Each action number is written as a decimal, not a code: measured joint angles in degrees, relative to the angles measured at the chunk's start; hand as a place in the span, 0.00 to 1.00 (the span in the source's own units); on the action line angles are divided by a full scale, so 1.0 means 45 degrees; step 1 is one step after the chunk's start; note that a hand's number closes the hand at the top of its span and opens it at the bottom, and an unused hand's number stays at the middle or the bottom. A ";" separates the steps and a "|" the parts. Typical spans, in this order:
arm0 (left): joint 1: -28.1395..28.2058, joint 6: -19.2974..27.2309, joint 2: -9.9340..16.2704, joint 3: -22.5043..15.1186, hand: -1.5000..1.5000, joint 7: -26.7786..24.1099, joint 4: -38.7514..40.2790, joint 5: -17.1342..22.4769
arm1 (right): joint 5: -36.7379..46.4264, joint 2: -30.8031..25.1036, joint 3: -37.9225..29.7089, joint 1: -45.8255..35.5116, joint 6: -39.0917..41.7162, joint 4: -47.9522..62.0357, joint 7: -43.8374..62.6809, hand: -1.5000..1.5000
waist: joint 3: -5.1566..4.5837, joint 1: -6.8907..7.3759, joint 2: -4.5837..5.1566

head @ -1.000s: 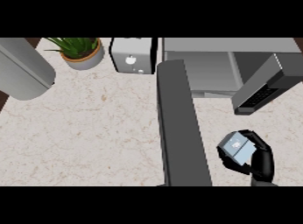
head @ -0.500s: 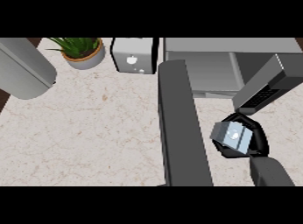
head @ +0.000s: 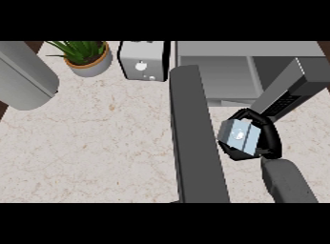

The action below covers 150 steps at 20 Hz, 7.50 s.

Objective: Pick up the milk, place it into the microwave and close the microwave

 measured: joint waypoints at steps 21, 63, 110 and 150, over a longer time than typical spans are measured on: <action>-0.0734 -0.0563 -0.0027 -0.0021 0.00 -0.0347 0.1087 -0.0686 | 0.2760 0.0170 -0.0900 -0.7129 -0.4216 0.6105 0.2087 1.00 | 0.0024 0.0484 0.0195; -0.2619 -0.1027 0.0440 -0.1511 0.00 -0.0535 0.2415 -0.2288 | 0.4779 -0.1372 -0.1090 -0.9806 -0.9590 1.0733 0.1873 0.00 | 0.0080 0.1762 0.0909; -0.4079 0.0526 -0.1276 -0.9504 1.00 -0.0677 0.3534 -0.6330 | 0.0866 -0.0154 -0.3041 -0.1235 0.1388 0.5653 -0.2083 0.00 | -0.0017 -0.0376 -0.0059; -1.1267 1.1584 -0.1192 -1.9978 1.00 -0.7756 1.5846 -0.2851 | -0.3448 -0.2973 -0.1271 0.6351 0.5613 -0.8951 0.2187 0.00 | -0.0089 -0.2110 0.0329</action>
